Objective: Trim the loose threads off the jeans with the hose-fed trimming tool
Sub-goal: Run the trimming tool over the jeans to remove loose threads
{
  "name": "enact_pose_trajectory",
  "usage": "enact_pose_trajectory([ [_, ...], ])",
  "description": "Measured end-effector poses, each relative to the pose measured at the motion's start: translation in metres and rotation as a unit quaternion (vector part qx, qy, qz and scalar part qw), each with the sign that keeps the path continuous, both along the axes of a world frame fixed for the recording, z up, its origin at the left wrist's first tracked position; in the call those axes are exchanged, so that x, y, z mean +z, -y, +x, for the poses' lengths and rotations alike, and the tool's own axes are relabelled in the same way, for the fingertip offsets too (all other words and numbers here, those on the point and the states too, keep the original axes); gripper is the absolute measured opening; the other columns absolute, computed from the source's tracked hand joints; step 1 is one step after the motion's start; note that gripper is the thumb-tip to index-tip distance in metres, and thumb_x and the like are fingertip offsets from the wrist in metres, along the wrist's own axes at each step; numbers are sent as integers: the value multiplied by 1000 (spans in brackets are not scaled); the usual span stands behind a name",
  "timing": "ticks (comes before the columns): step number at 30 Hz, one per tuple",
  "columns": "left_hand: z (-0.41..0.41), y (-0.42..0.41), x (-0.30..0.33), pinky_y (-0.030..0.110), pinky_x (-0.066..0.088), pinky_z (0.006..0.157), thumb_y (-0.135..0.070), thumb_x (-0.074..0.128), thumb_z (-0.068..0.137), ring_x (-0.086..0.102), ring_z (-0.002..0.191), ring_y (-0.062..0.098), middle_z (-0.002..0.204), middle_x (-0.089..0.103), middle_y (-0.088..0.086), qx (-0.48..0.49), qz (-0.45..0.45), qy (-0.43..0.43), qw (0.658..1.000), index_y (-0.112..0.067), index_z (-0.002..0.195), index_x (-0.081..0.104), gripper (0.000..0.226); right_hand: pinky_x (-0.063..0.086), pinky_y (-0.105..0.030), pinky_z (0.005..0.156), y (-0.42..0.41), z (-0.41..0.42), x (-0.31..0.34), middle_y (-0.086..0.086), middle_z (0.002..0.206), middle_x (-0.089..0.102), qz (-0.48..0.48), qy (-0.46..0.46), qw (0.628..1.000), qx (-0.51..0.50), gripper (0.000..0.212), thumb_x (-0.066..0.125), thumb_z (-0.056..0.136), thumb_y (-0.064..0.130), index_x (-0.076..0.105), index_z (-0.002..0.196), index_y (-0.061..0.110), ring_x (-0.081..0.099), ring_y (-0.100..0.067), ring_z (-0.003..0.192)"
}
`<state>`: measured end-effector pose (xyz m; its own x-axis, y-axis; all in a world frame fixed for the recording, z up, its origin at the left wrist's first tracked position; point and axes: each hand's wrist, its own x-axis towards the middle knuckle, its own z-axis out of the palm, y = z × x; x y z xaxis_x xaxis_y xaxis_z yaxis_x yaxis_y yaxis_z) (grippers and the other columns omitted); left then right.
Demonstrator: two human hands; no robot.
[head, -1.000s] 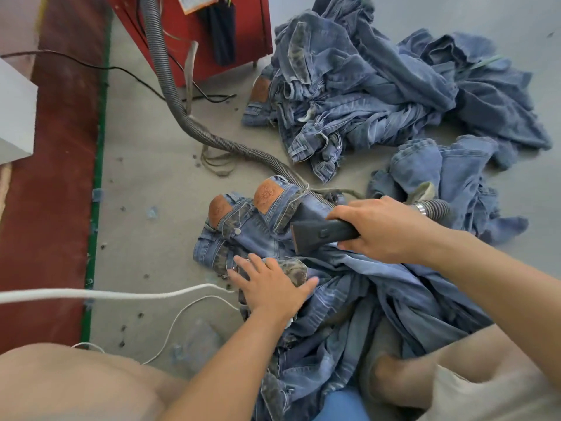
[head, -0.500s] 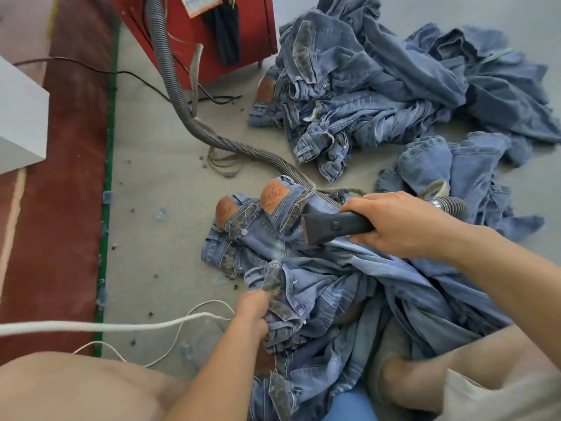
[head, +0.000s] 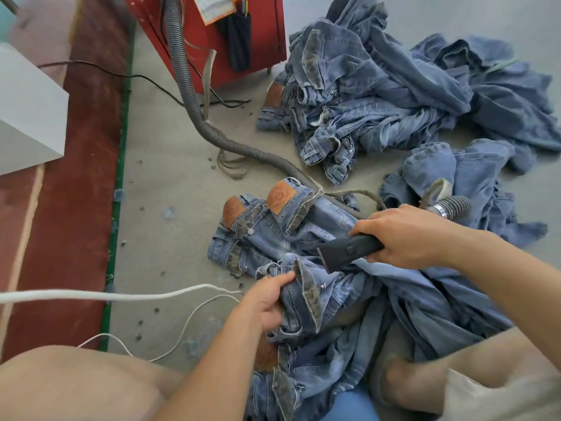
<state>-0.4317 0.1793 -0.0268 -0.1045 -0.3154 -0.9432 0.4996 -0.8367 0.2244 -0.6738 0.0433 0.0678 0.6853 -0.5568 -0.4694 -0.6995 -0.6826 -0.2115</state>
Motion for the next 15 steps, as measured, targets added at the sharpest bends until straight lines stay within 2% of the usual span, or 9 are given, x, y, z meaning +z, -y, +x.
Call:
enact_pose_trajectory([
  [3, -5, -7, -3, 51, 51, 87, -13, 45, 108, 67, 96, 36, 104, 73, 25, 55, 12, -38, 998, 5, 107, 68, 29, 34, -33, 75, -3, 4, -4, 20, 90, 50, -14, -6, 1000, 16, 29, 62, 94, 48, 52, 121, 45, 59, -13, 91],
  [5, -8, -10, -4, 50, 52, 82, -10, 43, 108, 69, 92, 36, 100, 73, 25, 48, -2, -38, 998, 5, 103, 69, 30, 39, -35, 81, -9, 8, -6, 18, 91, 50, -18, -23, 999, 35, 29, 60, 96, 49, 51, 123, 43, 63, -15, 100],
  [9, -10, -17, 4, 46, 63, 66, 11, 52, 99, 76, 73, 33, 87, 74, 26, -5, -75, -29, 997, 8, 100, 60, 9, 43, -37, 97, -26, 21, -5, 15, 112, 61, -6, -17, 997, 71, 40, 60, 97, 54, 48, 134, 42, 61, -14, 112],
  [12, -11, -24, 6, 41, 63, 64, 23, 54, 90, 76, 74, 31, 90, 75, 23, -22, -129, -15, 991, 8, 118, 60, 33, 42, -37, 100, -29, 25, 5, 19, 118, 63, 32, 27, 997, 68, 45, 63, 94, 55, 49, 136, 45, 58, -8, 113],
  [15, -7, -27, 7, 43, 62, 72, 21, 60, 83, 73, 82, 34, 97, 72, 24, 7, -153, 1, 988, 7, 119, 60, 39, 48, -38, 94, -8, 13, 19, 23, 116, 64, 58, 77, 995, -22, 45, 71, 90, 50, 53, 132, 49, 61, -9, 109],
])
